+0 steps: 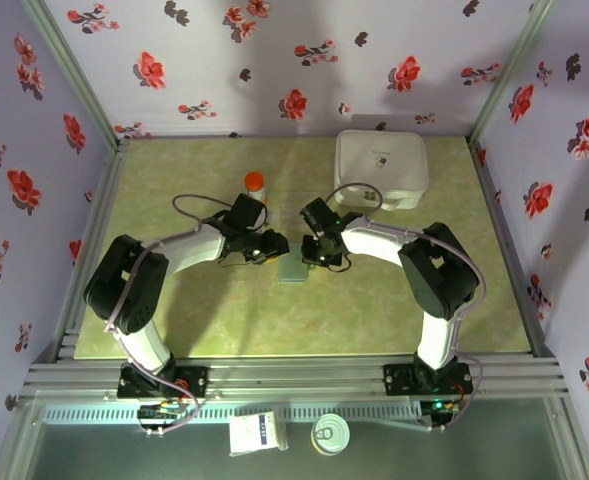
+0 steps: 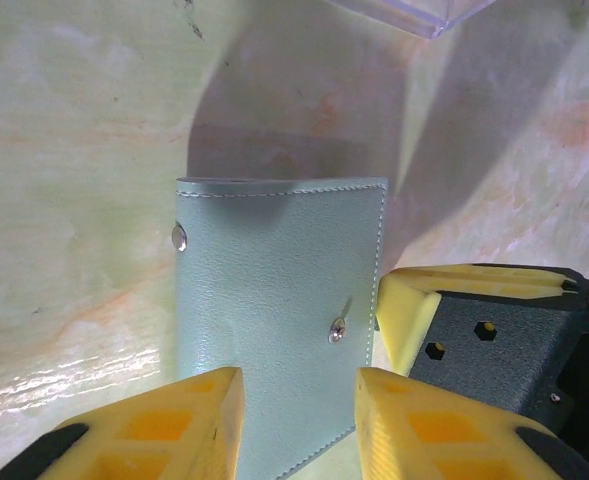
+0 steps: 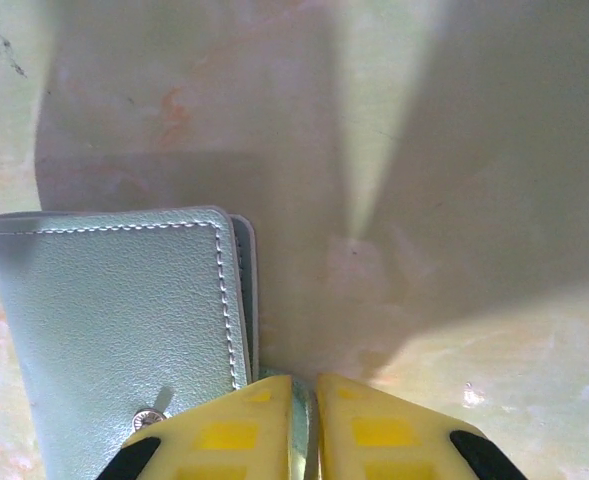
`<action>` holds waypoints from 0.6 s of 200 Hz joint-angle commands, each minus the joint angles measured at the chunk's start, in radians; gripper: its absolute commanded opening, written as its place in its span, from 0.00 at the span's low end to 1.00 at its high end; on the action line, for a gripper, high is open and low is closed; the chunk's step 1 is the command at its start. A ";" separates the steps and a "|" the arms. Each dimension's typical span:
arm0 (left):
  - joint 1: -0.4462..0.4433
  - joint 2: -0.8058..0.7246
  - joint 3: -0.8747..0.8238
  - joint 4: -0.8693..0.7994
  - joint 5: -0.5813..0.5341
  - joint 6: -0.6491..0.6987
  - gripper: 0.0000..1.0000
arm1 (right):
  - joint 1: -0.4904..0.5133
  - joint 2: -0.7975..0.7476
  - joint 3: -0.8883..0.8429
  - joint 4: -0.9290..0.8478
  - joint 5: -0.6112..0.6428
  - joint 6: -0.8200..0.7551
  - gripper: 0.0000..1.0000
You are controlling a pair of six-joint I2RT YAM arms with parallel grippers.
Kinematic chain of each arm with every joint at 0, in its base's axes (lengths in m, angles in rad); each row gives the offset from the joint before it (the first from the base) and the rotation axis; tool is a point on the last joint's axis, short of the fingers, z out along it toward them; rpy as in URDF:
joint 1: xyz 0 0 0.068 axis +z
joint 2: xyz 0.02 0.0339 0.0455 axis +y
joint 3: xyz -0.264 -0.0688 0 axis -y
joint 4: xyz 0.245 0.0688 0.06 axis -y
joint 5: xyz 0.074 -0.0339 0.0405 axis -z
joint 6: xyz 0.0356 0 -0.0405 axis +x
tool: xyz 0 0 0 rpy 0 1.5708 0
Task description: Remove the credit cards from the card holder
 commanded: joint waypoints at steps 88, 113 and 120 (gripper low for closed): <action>0.022 -0.052 -0.016 -0.031 -0.036 0.004 0.34 | -0.008 -0.029 -0.062 0.053 -0.026 0.056 0.13; 0.023 -0.058 -0.021 -0.026 -0.036 0.001 0.33 | -0.008 -0.036 -0.060 0.043 -0.015 0.055 0.09; 0.024 -0.060 -0.022 -0.028 -0.036 0.003 0.33 | -0.009 -0.040 -0.059 0.039 -0.009 0.055 0.08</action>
